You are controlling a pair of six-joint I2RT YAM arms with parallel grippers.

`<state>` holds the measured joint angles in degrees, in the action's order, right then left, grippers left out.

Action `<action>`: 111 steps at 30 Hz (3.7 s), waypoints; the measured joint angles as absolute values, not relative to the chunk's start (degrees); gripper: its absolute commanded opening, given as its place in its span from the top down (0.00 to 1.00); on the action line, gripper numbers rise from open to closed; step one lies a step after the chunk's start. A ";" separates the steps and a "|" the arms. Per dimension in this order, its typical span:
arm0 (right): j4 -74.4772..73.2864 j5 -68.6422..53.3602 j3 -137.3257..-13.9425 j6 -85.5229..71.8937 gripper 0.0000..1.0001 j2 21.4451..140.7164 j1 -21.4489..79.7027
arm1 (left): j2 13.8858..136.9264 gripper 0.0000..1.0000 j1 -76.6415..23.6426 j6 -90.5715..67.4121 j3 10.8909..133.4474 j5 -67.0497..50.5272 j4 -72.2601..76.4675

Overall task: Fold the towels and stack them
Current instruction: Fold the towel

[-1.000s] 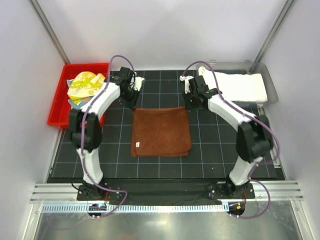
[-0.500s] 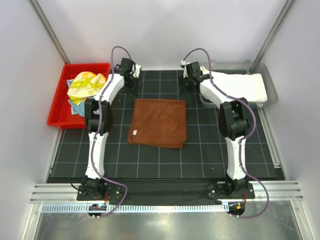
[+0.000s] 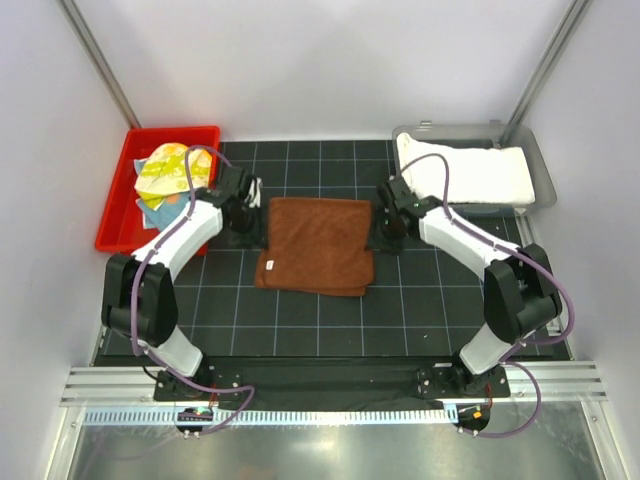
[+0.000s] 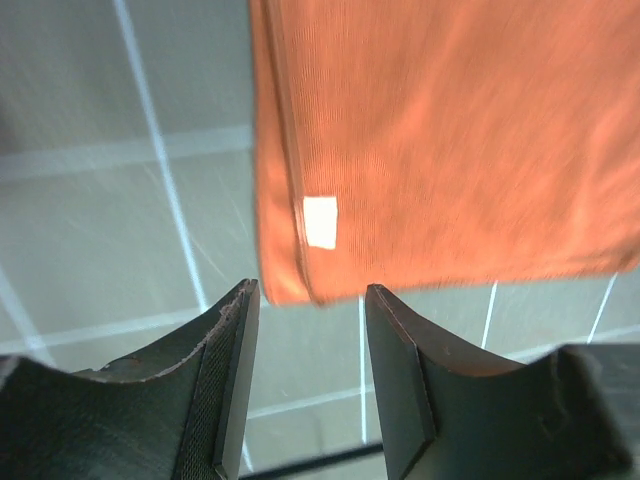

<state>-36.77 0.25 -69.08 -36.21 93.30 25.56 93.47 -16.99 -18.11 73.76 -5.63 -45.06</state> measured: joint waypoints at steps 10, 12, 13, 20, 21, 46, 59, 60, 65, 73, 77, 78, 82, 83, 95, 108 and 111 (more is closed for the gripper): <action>-31.83 -2.33 -54.04 -47.59 0.51 93.12 29.52 | 92.64 0.55 -18.26 -27.33 58.37 -9.82 -36.56; -30.13 -2.37 -53.34 -48.75 0.52 92.90 29.93 | 92.64 0.56 -18.24 -28.32 58.35 -10.28 -34.85; -29.52 -2.39 -53.04 -49.32 0.53 92.79 30.06 | 92.64 0.56 -18.24 -28.64 58.24 -10.52 -33.98; -26.98 -2.24 -50.89 -51.37 0.62 91.74 30.04 | 92.64 0.60 -18.31 -31.03 56.10 -11.14 -31.09; -26.96 -2.24 -50.68 -51.44 0.64 91.55 30.04 | 92.64 0.60 -18.37 -31.20 55.79 -11.09 -31.00; -26.24 -1.61 -49.54 -51.62 0.69 90.37 30.04 | 91.44 0.63 -19.81 -34.11 52.23 -7.86 -30.74; -26.15 -1.58 -49.54 -51.57 0.72 90.37 30.04 | 91.20 0.75 -20.84 -34.46 52.03 -7.29 -31.07; -26.13 -1.58 -49.54 -51.57 0.73 90.37 30.04 | 91.20 0.78 -20.91 -34.57 51.99 -7.29 -31.07; -26.13 -1.58 -49.54 -51.57 0.78 90.37 30.04 | 91.20 1.00 -20.99 -34.98 51.99 -7.20 -31.09; -26.15 -1.58 -49.63 -51.31 0.99 90.37 30.04 | 91.20 1.00 -20.99 -35.24 52.93 -6.70 -32.62; -27.94 -1.63 -52.27 -50.78 0.99 90.37 30.04 | 91.24 1.00 -20.99 -34.44 58.04 -5.26 -36.82; -28.29 -1.67 -53.52 -50.65 0.99 90.37 30.04 | 91.24 1.00 -20.99 -34.11 60.20 -4.91 -37.95; -28.29 -1.96 -57.58 -50.22 0.99 89.91 30.04 | 91.20 1.00 -20.99 -33.12 68.69 -3.57 -40.84; -28.29 -2.09 -58.04 -50.13 0.99 89.52 30.04 | 91.09 0.99 -20.99 -32.95 69.73 -3.46 -41.10; -27.97 -2.94 -54.37 -50.37 0.99 87.55 30.04 | 86.37 0.57 -21.06 -34.54 54.54 -4.75 -38.81; -27.38 -3.20 -52.58 -50.76 0.99 87.35 30.04 | 87.26 0.60 -21.41 -38.63 49.98 -6.55 -31.44; -27.33 -3.20 -52.58 -50.74 0.99 87.33 30.04 | 87.74 0.62 -21.41 -38.94 49.98 -6.48 -30.85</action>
<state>-27.33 -3.20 -52.58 -50.74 87.33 30.04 87.74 -21.41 -38.94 49.98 -6.48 -30.85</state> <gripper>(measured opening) 0.039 0.390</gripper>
